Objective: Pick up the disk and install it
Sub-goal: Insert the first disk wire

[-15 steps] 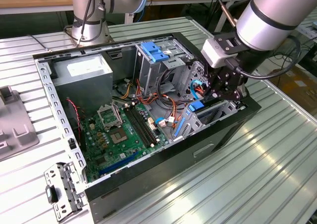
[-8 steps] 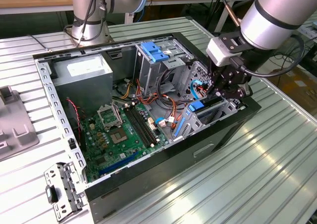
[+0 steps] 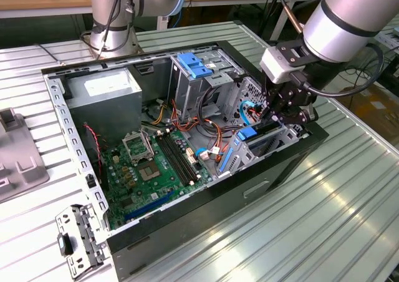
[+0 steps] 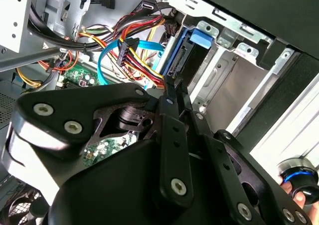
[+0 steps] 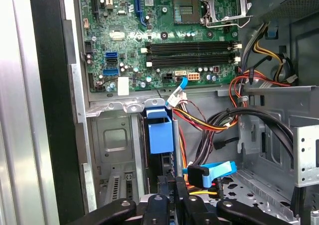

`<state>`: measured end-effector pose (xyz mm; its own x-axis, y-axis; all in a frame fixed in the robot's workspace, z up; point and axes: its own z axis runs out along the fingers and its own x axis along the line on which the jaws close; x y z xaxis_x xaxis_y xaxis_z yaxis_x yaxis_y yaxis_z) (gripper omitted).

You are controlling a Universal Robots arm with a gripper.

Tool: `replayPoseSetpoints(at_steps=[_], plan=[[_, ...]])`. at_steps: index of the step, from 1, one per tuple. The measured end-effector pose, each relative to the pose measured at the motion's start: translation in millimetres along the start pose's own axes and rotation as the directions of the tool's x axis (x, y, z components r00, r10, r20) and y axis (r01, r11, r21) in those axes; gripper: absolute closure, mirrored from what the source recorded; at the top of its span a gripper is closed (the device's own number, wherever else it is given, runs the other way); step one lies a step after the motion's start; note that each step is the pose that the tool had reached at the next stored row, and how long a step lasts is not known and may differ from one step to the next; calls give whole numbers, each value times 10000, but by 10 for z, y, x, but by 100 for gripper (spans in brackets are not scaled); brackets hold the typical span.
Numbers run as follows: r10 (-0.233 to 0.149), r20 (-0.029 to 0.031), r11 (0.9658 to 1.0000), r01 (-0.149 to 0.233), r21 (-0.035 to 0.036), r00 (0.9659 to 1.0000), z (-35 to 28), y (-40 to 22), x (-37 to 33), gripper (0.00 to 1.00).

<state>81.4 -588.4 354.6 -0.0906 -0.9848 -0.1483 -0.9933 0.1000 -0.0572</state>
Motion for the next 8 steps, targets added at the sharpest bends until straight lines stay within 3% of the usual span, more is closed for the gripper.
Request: replayPoseSetpoints(at_steps=[8], plan=[[0,-2,10000,0,0,10000,9,-97,-9,83]])
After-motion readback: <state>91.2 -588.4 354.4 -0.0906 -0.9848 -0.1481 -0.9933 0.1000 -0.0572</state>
